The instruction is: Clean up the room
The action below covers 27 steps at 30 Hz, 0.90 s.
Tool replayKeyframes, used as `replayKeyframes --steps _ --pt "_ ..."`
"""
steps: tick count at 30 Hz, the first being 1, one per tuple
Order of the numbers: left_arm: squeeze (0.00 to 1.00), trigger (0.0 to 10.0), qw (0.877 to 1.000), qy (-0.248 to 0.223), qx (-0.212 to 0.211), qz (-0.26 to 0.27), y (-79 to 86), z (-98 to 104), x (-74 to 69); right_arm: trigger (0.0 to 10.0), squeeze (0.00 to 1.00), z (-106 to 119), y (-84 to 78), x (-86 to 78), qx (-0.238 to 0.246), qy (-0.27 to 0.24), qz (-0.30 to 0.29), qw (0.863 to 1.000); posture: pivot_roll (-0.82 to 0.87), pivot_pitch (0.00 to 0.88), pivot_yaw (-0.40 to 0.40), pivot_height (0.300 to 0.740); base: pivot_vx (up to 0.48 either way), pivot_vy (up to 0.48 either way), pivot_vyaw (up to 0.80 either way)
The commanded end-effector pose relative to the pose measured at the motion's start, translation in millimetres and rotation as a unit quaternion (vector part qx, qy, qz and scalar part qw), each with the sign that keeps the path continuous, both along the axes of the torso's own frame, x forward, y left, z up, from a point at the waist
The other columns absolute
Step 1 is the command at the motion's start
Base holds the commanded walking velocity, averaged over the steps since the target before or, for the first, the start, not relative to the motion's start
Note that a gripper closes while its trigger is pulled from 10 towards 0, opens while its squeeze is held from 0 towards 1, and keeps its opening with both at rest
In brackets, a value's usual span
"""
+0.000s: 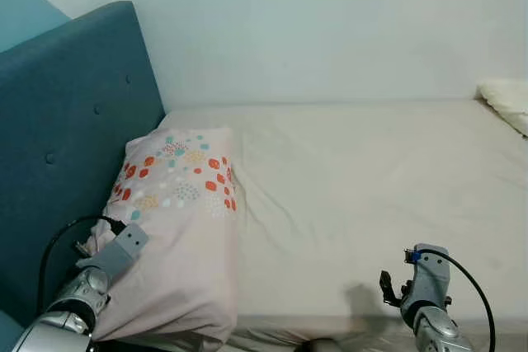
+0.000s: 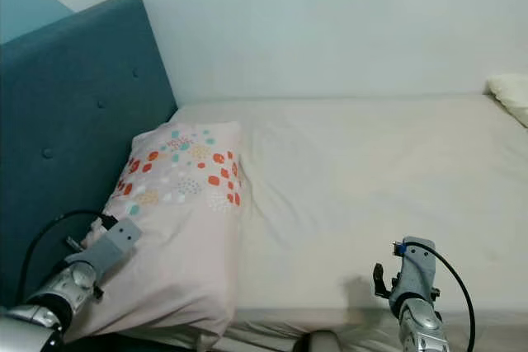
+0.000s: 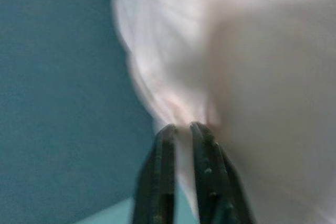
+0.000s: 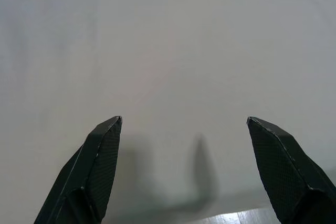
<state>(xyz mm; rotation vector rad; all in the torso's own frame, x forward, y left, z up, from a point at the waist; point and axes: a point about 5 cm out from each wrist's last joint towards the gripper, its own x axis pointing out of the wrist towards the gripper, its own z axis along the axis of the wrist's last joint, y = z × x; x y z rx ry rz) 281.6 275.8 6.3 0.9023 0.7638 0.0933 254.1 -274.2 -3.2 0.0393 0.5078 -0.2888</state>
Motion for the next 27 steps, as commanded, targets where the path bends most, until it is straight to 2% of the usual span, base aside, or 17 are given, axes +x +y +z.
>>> replayKeyframes --steps 1,10,12,14,15,16,17,18,19,20,21,22,23,24,25,26,27 --pt "1.00 10.0 1.000 0.014 -0.002 0.023 1.9 -9 -10.4 10.0 0.00 -3 7.8 0.9 0.007 -0.001 0.008 1.000 -0.11 0.000 0.056 0.625 0.000 0.000 0.00" --pt "1.00 10.0 0.998 -0.028 0.056 0.026 18.1 9 -2.2 10.0 0.00 -5 15.1 1.9 0.017 -0.004 0.020 1.000 -0.09 0.000 0.057 0.625 0.000 0.000 0.00" --pt "1.00 10.0 0.994 -0.063 0.087 0.018 28.3 26 7.5 10.0 0.00 -4 20.9 4.5 0.030 -0.014 0.031 0.999 -0.08 0.000 0.057 0.625 0.000 0.000 0.00" --pt "1.00 10.0 0.993 -0.082 0.088 0.016 30.2 32 12.0 10.0 0.00 -3 23.3 5.7 0.037 -0.020 0.038 0.998 -0.08 0.000 0.056 0.625 0.000 0.000 0.00" --pt "0.00 10.0 0.991 -0.132 0.029 0.010 22.7 43 24.2 10.0 0.00 -3 26.0 6.9 0.044 -0.024 0.046 0.998 -0.07 0.000 0.056 0.630 0.000 0.000 0.00" --pt "0.00 10.0 0.980 -0.183 -0.072 0.014 11.8 53 35.6 10.0 0.00 -3 28.2 7.8 0.049 -0.027 0.053 0.997 -0.07 0.000 0.054 0.635 0.000 0.000 0.00" --pt "0.00 10.0 0.980 -0.183 -0.072 0.014 11.8 53 35.6 10.0 0.00 -3 28.2 7.8 0.049 -0.027 0.053 0.997 -0.07 0.000 0.054 0.635 0.000 0.000 0.00" --pt "0.00 10.0 0.961 -0.224 -0.160 0.020 4.3 61 43.1 10.0 0.00 -3 29.5 8.4 0.052 -0.027 0.057 0.997 -0.06 0.000 0.053 0.640 0.000 0.000 0.00" --pt "0.00 10.0 0.927 -0.253 -0.274 0.050 -1.0 66 48.4 10.0 0.00 -3 31.1 9.2 0.054 -0.027 0.059 0.996 -0.05 0.000 0.049 0.645 0.000 0.000 0.00" --pt "0.00 10.0 0.927 -0.253 -0.274 0.050 -1.0 66 48.4 10.0 0.00 -3 31.1 9.2 0.054 -0.027 0.059 0.996 -0.05 0.000 0.049 0.645 0.000 0.000 0.00" --pt "0.00 10.0 0.873 -0.266 -0.401 0.080 -5.6 67 51.7 10.0 0.00 -3 33.1 10.2 0.057 -0.027 0.063 0.996 -0.04 0.000 0.047 0.650 0.000 0.000 0.00" --pt "0.00 10.0 0.873 -0.266 -0.401 0.080 -5.6 67 51.7 10.0 0.00 -3 33.1 10.2 0.057 -0.027 0.063 0.996 -0.04 0.000 0.047 0.650 0.000 0.000 0.00" --pt "0.00 10.0 0.818 -0.262 -0.506 0.085 -13.6 65 52.2 10.0 0.00 -3 35.6 11.9 0.058 -0.027 0.067 0.996 -0.04 0.000 0.045 0.655 0.000 0.000 0.00" --pt "0.00 10.0 0.773 -0.256 -0.575 0.077 -20.5 64 52.0 10.0 0.00 -2 37.6 13.3 0.059 -0.027 0.070 0.995 -0.04 0.000 0.045 0.659 0.000 0.000 0.00" --pt "0.00 10.0 0.773 -0.256 -0.575 0.077 -20.5 64 52.0 10.0 0.00 -2 37.6 13.3 0.059 -0.027 0.070 0.995 -0.04 0.000 0.045 0.659 0.000 0.000 0.00" --pt "0.00 10.0 0.711 -0.209 -0.671 0.035 -44.2 49 43.0 10.0 0.00 -1 41.8 16.9 0.062 -0.027 0.077 0.995 -0.03 0.000 0.044 0.669 0.000 0.000 0.00" --pt "0.00 10.0 0.711 -0.209 -0.671 0.035 -44.2 49 43.0 10.0 0.00 -1 41.8 16.9 0.062 -0.027 0.077 0.995 -0.03 0.000 0.044 0.669 0.000 0.000 0.00"
